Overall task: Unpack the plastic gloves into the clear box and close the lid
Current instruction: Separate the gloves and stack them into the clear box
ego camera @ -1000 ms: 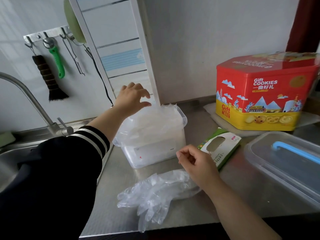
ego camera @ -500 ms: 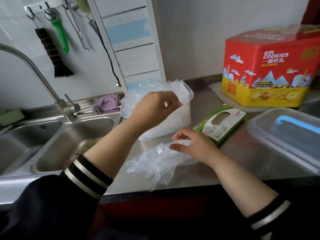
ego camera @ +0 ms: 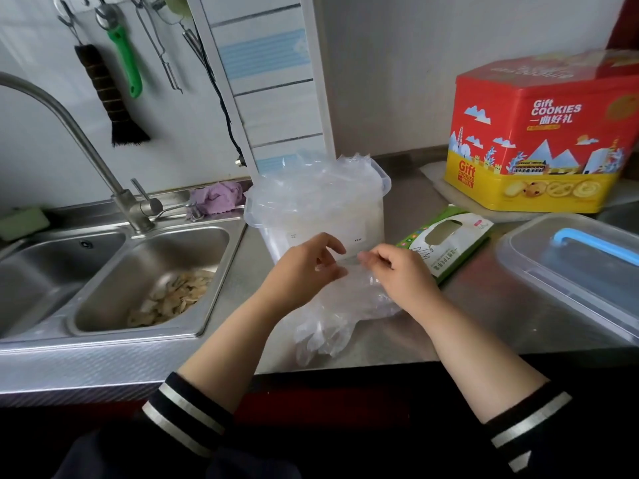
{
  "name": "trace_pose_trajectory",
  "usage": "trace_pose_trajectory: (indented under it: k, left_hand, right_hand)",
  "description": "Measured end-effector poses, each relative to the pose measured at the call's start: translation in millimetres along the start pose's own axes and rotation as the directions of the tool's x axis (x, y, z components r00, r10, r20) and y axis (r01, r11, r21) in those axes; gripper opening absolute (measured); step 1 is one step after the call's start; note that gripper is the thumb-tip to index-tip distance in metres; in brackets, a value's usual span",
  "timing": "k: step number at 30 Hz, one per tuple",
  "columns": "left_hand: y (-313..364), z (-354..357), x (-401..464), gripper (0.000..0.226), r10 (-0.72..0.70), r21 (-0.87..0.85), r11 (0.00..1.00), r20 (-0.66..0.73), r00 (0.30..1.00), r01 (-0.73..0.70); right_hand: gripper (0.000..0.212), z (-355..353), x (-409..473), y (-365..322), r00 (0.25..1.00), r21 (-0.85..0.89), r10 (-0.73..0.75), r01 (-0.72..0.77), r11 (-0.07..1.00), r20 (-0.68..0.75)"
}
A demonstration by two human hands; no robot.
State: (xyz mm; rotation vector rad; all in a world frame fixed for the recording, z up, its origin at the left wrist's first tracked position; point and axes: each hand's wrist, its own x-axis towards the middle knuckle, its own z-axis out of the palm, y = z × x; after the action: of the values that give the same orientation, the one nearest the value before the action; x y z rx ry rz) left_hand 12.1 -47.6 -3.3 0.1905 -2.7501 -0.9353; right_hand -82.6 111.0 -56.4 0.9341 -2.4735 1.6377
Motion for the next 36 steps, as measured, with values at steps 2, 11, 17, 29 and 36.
trace_pose_trajectory:
  k: [2, 11, 17, 29, 36]
  left_hand:
    - [1.4, -1.4, 4.0, 0.012, 0.012, -0.003, 1.000, -0.024, 1.000, -0.012]
    - [18.6, -8.0, 13.3, 0.013, 0.055, 0.033, 0.998, -0.069, 0.996, -0.052]
    - [34.1, -20.9, 15.7, 0.022, 0.121, 0.172, 0.981, -0.156, 0.980, -0.094]
    - [55.2, -48.1, 30.6, 0.025, 0.129, 0.262, 0.963, -0.263, 0.956, -0.058]
    - [47.7, -50.0, 41.1, 0.017, 0.034, 0.098, 0.995, -0.266, 0.963, -0.008]
  right_hand:
    - [0.039, -1.7, 0.4, -2.2, 0.999, -0.044, 0.021, -0.022, 0.999, -0.027]
    - [0.045, -6.2, -5.3, -11.2, 0.993, 0.143, 0.069, -0.082, 0.986, 0.091]
    - [0.018, -2.1, -2.1, -5.6, 0.996, 0.108, 0.064, -0.070, 0.992, 0.055]
    - [0.013, -5.3, -0.3, -7.4, 0.988, 0.073, 0.137, -0.142, 0.987, 0.065]
    - [0.022, -4.2, 5.7, 5.0, 0.990, -0.017, 0.141, -0.140, 0.990, 0.023]
